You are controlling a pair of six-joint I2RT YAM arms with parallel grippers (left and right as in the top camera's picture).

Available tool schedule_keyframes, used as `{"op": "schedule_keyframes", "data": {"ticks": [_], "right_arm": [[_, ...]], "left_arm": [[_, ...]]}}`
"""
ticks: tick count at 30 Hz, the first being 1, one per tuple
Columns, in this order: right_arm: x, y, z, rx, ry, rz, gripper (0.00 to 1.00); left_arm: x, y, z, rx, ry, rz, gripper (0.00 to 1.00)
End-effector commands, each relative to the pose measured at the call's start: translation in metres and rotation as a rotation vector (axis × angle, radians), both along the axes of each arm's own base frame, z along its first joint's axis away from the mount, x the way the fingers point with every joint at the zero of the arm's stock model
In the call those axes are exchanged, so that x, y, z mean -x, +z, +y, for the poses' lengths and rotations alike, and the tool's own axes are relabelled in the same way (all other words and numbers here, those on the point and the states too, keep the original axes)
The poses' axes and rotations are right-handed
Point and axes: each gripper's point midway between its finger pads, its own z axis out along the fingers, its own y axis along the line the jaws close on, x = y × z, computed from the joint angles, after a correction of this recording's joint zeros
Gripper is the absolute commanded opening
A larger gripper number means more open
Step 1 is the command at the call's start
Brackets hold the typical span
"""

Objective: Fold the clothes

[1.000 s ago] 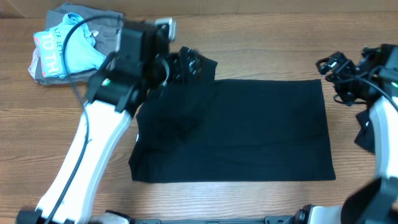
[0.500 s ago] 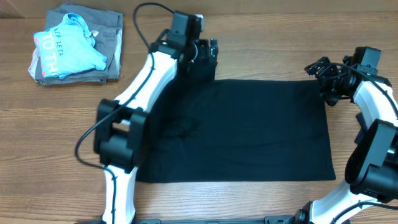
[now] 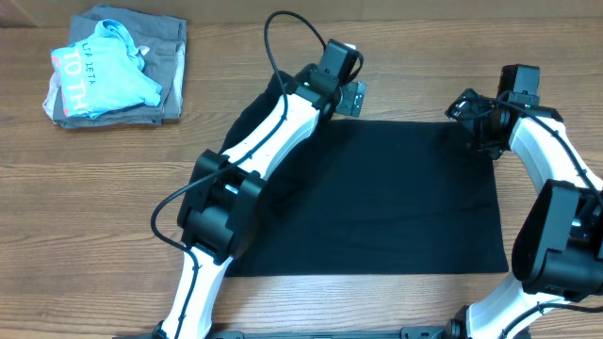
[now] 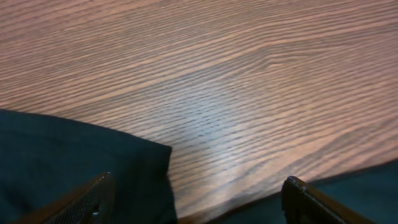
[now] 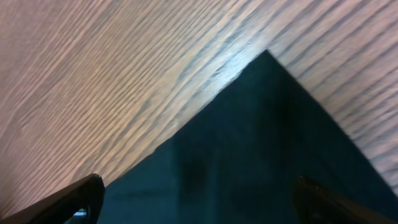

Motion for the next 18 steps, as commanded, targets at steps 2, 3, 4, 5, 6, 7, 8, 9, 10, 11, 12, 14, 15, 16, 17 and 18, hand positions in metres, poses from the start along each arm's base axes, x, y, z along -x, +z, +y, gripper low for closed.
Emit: {"op": "schedule_keyframes", "data": {"ticks": [2, 3, 4, 5, 6, 7, 8, 9, 10, 11, 12, 14, 15, 16, 17, 18], "right_arm": [[0.004, 0.001, -0.006, 0.004, -0.056, 0.014, 1.00], [0.005, 0.000, -0.005, -0.003, -0.068, 0.021, 1.00], [0.006, -0.001, -0.005, -0.010, -0.078, 0.027, 1.00], [0.007, -0.001, -0.004, -0.013, -0.079, 0.028, 1.00], [0.007, -0.001, -0.004, -0.014, -0.079, 0.029, 1.00], [0.007, -0.001, -0.004, -0.014, -0.079, 0.030, 1.00], [0.007, -0.001, -0.004, -0.015, -0.079, 0.031, 1.00], [0.008, -0.001, -0.004, -0.015, -0.079, 0.032, 1.00], [0.008, -0.002, -0.004, -0.015, -0.079, 0.033, 1.00], [0.008, -0.002, -0.004, -0.015, -0.079, 0.034, 1.00], [0.008, -0.002, -0.004, -0.015, -0.079, 0.035, 1.00], [0.008, -0.002, -0.004, -0.016, -0.079, 0.035, 1.00], [0.008, -0.002, -0.004, -0.015, -0.079, 0.035, 1.00], [0.008, -0.002, -0.004, -0.015, -0.079, 0.035, 1.00], [0.008, -0.002, -0.004, -0.016, -0.079, 0.035, 1.00], [0.008, -0.002, -0.004, -0.016, -0.079, 0.035, 1.00]], "left_arm": [[-0.015, -0.010, 0.020, -0.033, 0.098, -0.014, 0.88], [-0.016, -0.011, 0.022, -0.031, 0.108, -0.012, 0.87], [-0.017, -0.014, 0.024, -0.030, 0.122, -0.010, 0.86], [-0.018, -0.015, 0.025, -0.026, 0.130, -0.005, 0.85], [-0.018, -0.019, 0.026, -0.026, 0.134, 0.000, 0.85], [-0.018, -0.022, 0.026, -0.028, 0.136, 0.004, 0.85], [-0.017, -0.025, 0.026, -0.028, 0.141, 0.011, 0.86], [-0.016, -0.031, 0.027, -0.026, 0.151, 0.021, 0.86], [-0.016, -0.033, 0.027, -0.023, 0.156, 0.024, 0.86], [-0.017, -0.038, 0.027, -0.025, 0.158, 0.029, 0.86], [-0.017, -0.041, 0.026, -0.026, 0.157, 0.031, 0.86], [-0.017, -0.050, 0.027, -0.033, 0.158, 0.041, 0.86], [-0.017, -0.051, 0.028, -0.035, 0.159, 0.043, 0.85], [-0.017, -0.055, 0.029, -0.037, 0.161, 0.048, 0.86], [-0.017, -0.056, 0.029, -0.038, 0.162, 0.048, 0.86], [-0.018, -0.057, 0.030, -0.037, 0.164, 0.048, 0.86]]}}
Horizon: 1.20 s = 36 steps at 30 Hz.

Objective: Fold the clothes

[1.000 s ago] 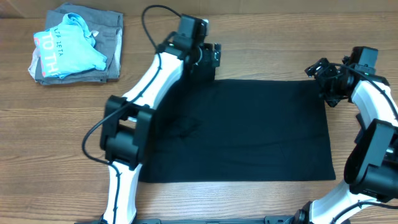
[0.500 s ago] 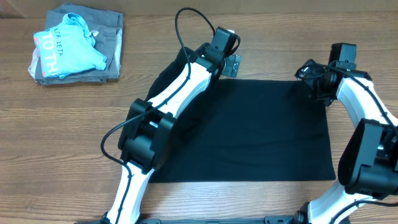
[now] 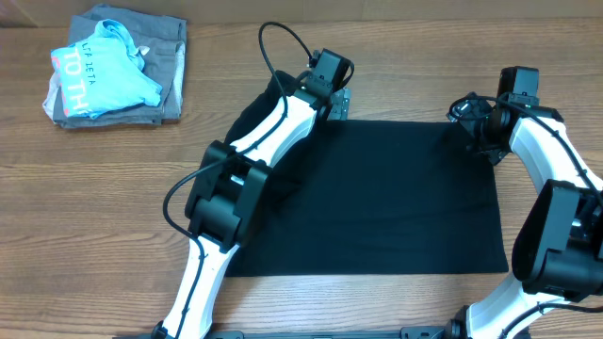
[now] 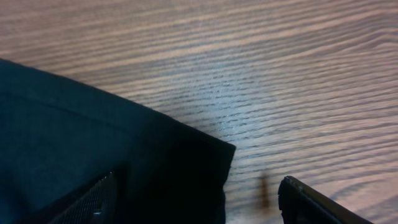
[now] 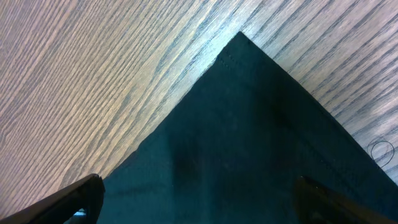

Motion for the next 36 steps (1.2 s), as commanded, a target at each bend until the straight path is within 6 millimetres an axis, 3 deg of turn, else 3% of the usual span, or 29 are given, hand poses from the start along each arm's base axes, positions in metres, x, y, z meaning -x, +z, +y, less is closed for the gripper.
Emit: {"op": "schedule_keyframes", "data": {"ticks": [1, 12, 19, 27, 33, 35, 36], "right_arm": [[-0.001, 0.003, -0.004, 0.010, -0.015, -0.008, 1.00], [-0.002, 0.003, 0.001, -0.013, -0.025, -0.010, 1.00], [-0.006, 0.004, 0.005, -0.011, -0.016, -0.025, 1.00], [-0.008, 0.006, 0.005, -0.006, -0.016, -0.034, 0.98], [-0.017, 0.017, -0.012, 0.068, -0.008, -0.065, 0.97], [-0.024, 0.024, -0.027, 0.114, -0.036, -0.099, 0.97], [-0.028, 0.027, -0.029, 0.117, -0.034, -0.120, 0.99]], "left_arm": [[-0.010, -0.005, 0.005, 0.005, 0.037, -0.014, 0.86], [-0.016, -0.009, 0.015, 0.006, 0.057, -0.016, 0.79], [-0.015, -0.029, 0.017, -0.005, 0.061, 0.009, 0.79], [-0.013, -0.031, 0.018, -0.011, 0.064, 0.016, 0.63], [-0.009, -0.034, 0.020, -0.012, 0.077, 0.039, 0.56], [-0.008, -0.034, 0.019, 0.000, 0.075, 0.044, 0.46], [-0.007, -0.035, 0.018, 0.004, 0.070, 0.050, 0.45]]}}
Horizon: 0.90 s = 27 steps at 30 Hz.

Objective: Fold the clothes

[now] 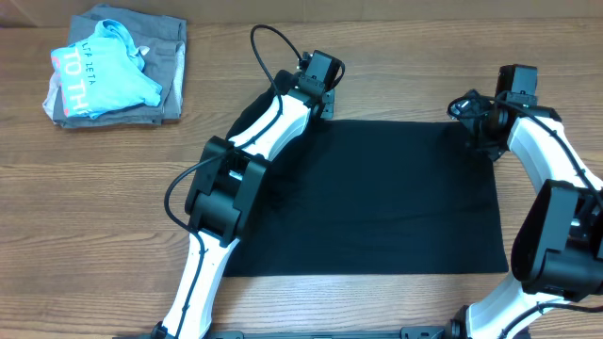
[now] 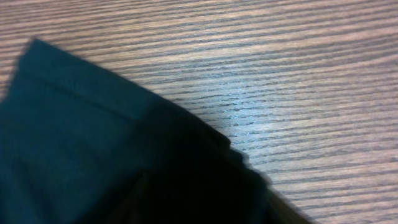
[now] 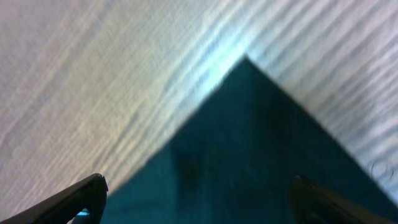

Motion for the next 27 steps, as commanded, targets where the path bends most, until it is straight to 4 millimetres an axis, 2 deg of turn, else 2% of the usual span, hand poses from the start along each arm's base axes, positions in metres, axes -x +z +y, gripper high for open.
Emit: {"op": "schedule_keyframes", "data": {"ticks": [1, 5, 8, 14, 17, 22, 27], "right_arm": [[-0.020, 0.023, -0.024, 0.076, -0.010, -0.090, 1.00], [-0.032, 0.032, -0.029, 0.187, 0.146, -0.133, 1.00], [-0.031, 0.035, -0.042, 0.279, 0.156, -0.112, 1.00], [-0.038, 0.039, -0.045, 0.339, 0.217, -0.130, 1.00], [-0.043, 0.026, -0.048, 0.351, 0.233, -0.106, 1.00], [-0.046, -0.015, -0.050, 0.313, 0.258, 0.020, 1.00], [-0.049, -0.022, -0.051, 0.307, 0.264, 0.037, 1.00]], "left_arm": [[0.003, -0.017, -0.002, 0.017, 0.009, 0.041, 0.45], [0.005, -0.019, -0.001, 0.011, 0.009, 0.050, 0.47], [0.007, -0.020, 0.000, 0.007, 0.009, 0.060, 0.48], [0.008, -0.020, -0.002, 0.018, 0.012, 0.062, 0.49], [0.009, -0.021, -0.004, 0.029, 0.003, 0.070, 0.49], [0.010, -0.021, -0.004, 0.028, 0.002, 0.075, 0.49], [0.010, -0.021, -0.004, 0.027, 0.002, 0.075, 0.49]]}}
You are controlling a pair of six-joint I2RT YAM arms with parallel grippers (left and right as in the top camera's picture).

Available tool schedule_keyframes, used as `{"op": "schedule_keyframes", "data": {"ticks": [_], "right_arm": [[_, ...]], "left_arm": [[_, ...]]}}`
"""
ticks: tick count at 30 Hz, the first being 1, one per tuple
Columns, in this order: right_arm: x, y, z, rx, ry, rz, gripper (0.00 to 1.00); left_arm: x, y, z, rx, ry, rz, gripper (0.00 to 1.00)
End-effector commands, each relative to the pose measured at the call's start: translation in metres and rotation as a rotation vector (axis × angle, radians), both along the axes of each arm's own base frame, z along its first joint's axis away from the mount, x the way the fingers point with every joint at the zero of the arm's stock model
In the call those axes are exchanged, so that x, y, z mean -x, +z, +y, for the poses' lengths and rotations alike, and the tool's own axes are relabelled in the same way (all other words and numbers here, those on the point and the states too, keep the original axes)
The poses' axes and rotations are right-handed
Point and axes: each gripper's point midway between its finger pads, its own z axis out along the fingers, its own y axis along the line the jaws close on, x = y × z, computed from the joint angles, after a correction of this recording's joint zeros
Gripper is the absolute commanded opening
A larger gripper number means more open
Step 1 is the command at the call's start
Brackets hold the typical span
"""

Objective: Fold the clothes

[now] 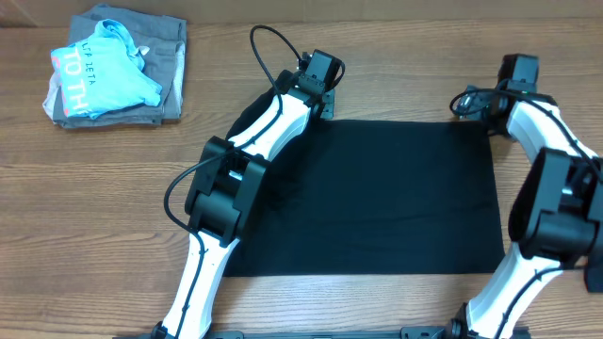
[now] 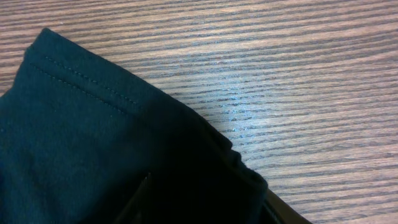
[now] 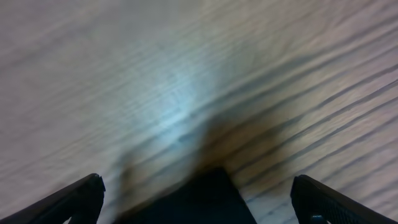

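A black cloth [image 1: 377, 198] lies spread flat on the wooden table. My left gripper [image 1: 318, 105] is at its far left corner. In the left wrist view that hemmed corner [image 2: 93, 137] bunches up into the left gripper [image 2: 205, 211], which is shut on it, its fingers mostly hidden by fabric. My right gripper [image 1: 485, 115] is at the far right corner. In the blurred right wrist view the right gripper [image 3: 199, 205] is open, and only the tip of the cloth corner [image 3: 208, 196] shows between its fingers.
A folded pile, a light blue shirt [image 1: 99, 68] on a grey garment [image 1: 170, 56], sits at the table's far left. The left arm's cable [image 1: 268, 42] loops above the cloth's back edge. Both white arms reach over the cloth's sides.
The right gripper has shifted toward the far table edge. Only the tip of the cloth corner now lies between its open fingers. The left gripper stays on its corner.
At first both grippers were open at the cloth's far edge, the left one over bare wood beside the fabric. Then the left one was nearer the left corner. Later that corner filled its jaws, and now it is held while the right stays open.
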Motion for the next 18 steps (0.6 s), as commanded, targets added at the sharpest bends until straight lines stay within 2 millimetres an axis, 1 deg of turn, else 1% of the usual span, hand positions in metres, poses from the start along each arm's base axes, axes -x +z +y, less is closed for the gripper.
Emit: {"op": "schedule_keyframes", "data": {"ticks": [1, 3, 7, 11, 16, 18], "right_arm": [[-0.012, 0.017, -0.006, 0.026, 0.004, -0.042, 1.00], [-0.009, 0.014, -0.006, 0.023, 0.004, -0.028, 0.99], [-0.005, 0.010, -0.005, 0.018, 0.006, -0.005, 0.91], [-0.003, 0.007, -0.004, 0.014, 0.005, 0.008, 0.87], [0.002, -0.008, -0.002, 0.002, -0.001, 0.042, 0.86], [0.004, -0.015, -0.002, -0.007, -0.011, 0.059, 0.84]], "left_arm": [[0.007, -0.021, -0.003, 0.017, -0.004, 0.055, 0.49], [0.007, -0.021, -0.003, 0.018, -0.005, 0.054, 0.49], [0.007, -0.021, -0.003, 0.019, -0.004, 0.054, 0.49], [0.007, -0.021, -0.003, 0.017, -0.004, 0.055, 0.49], [0.007, -0.021, -0.003, 0.018, -0.005, 0.055, 0.50], [0.007, -0.021, -0.003, 0.018, -0.005, 0.055, 0.50]]}}
